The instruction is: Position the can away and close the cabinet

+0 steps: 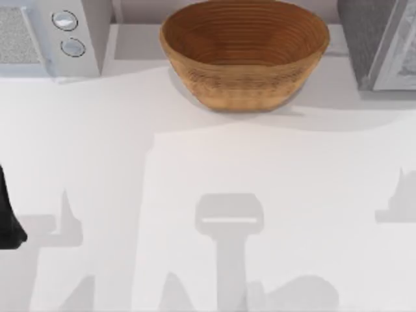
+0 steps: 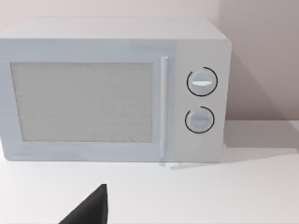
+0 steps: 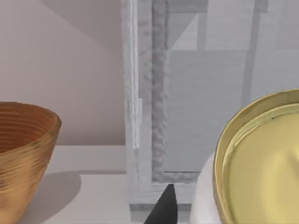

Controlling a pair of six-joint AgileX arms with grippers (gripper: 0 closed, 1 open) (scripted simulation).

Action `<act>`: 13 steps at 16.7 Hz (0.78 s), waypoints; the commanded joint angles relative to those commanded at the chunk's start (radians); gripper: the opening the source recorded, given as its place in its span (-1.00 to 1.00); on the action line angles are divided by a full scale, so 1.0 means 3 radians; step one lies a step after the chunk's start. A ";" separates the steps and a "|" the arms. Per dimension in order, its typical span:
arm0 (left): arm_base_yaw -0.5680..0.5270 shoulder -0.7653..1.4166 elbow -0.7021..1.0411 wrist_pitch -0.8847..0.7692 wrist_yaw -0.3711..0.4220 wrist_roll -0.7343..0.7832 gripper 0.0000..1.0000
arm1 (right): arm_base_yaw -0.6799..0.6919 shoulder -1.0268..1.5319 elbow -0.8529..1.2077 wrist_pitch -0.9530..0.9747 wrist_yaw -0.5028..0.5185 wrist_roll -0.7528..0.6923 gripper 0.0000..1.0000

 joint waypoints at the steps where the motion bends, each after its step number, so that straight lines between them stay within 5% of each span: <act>1: 0.0000 0.0000 0.0000 0.0000 0.0000 0.0000 1.00 | 0.0029 0.0200 0.0261 -0.0064 0.0029 0.0004 -1.00; 13: 0.0000 0.0000 0.0000 0.0000 0.0000 0.0000 1.00 | 0.0408 0.2916 0.3866 -0.0960 0.0427 0.0044 -1.00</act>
